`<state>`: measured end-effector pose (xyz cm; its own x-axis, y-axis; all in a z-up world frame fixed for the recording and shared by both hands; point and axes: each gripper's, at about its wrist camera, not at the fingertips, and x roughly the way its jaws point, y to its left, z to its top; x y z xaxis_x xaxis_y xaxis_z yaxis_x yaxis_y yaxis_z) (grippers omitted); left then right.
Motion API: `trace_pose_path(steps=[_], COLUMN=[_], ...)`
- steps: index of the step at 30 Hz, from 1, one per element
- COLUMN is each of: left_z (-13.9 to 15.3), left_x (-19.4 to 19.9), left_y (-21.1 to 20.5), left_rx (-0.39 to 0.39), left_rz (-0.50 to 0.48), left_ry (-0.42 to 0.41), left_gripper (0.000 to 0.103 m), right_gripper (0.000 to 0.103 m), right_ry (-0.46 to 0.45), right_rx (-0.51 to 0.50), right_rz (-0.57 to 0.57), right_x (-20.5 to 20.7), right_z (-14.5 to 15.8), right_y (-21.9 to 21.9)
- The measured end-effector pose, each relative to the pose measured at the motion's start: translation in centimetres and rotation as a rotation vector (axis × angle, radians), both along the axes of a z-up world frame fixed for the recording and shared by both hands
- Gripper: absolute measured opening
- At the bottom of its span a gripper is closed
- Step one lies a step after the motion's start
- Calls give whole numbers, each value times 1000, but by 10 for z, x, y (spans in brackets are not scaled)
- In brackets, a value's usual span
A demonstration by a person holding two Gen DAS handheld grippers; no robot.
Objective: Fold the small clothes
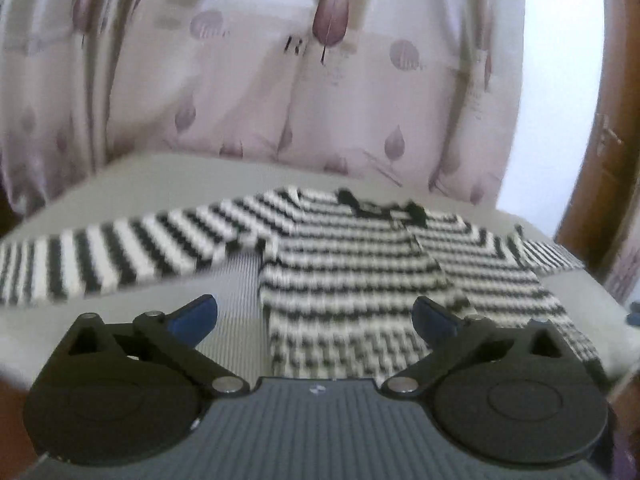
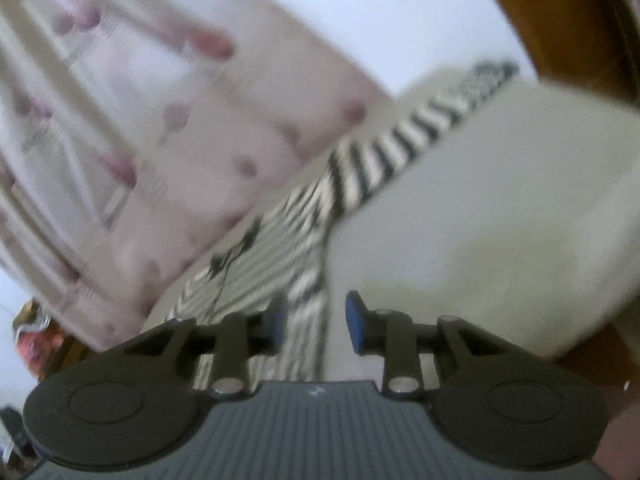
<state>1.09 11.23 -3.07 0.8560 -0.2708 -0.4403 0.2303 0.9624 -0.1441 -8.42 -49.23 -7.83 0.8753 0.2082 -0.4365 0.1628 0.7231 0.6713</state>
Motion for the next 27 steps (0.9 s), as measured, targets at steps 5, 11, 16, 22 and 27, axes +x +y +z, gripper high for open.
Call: trace_pose_path(steps=[5, 11, 16, 22, 27], left_z=[-11, -40, -54, -62, -66], left_x=[59, 123, 146, 151, 160], left_y=[-21, -41, -55, -53, -47], left_rx=[0, -3, 61, 35, -17], left_rz=[97, 203, 178, 146, 153], left_ry=[-34, -18, 71, 132, 185], left_gripper=[103, 102, 102, 102, 103], right_gripper=[31, 33, 33, 36, 38], right_ry=[17, 62, 55, 72, 62], right_rx=[47, 163, 254, 260, 183], right_rz=[-125, -334, -467, -489, -498], right_x=[60, 128, 161, 199, 219], right_z=[-7, -42, -67, -87, -86], right_y=[-78, -180, -233, -252, -248])
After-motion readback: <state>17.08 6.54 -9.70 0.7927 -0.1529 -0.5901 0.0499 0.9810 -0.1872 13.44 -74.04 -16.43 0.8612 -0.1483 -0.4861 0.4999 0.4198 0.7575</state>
